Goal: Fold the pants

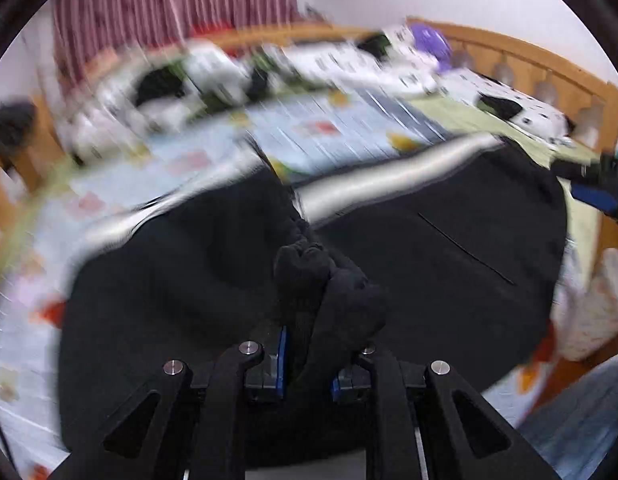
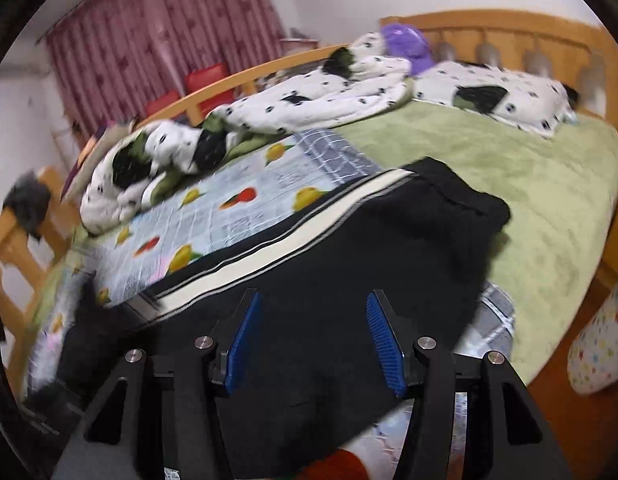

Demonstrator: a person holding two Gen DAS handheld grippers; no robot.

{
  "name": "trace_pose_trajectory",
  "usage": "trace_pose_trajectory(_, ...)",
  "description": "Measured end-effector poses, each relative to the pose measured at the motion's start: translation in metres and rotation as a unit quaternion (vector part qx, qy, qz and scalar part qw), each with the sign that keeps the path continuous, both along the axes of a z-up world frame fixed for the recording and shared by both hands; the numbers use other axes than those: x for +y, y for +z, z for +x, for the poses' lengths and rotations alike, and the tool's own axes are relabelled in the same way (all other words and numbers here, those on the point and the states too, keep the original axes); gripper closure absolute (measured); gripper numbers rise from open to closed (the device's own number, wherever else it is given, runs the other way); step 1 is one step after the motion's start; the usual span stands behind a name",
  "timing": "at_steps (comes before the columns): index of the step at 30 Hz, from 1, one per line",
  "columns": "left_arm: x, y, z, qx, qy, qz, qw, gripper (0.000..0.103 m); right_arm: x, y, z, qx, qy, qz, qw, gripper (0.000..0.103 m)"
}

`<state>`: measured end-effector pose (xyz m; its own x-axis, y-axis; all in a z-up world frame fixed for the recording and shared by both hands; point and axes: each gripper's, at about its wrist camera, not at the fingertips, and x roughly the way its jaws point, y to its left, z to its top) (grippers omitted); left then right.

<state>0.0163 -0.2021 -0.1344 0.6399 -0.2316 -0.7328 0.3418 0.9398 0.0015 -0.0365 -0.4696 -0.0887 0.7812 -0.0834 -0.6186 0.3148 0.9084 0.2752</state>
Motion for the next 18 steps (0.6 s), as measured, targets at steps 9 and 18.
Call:
trace_pose_trajectory(9, 0.037, 0.004, -0.039, 0.029, -0.051, -0.074, 0.9955, 0.045, 0.015, -0.001, 0.010, 0.006, 0.031, -0.001, 1.000, 0.048)
trace_pose_trajectory(18, 0.176, 0.018, -0.057, -0.046, 0.090, -0.019, 0.9947, 0.034, 0.110, -0.017, 0.036, 0.044, 0.193, 0.018, 0.980, 0.048)
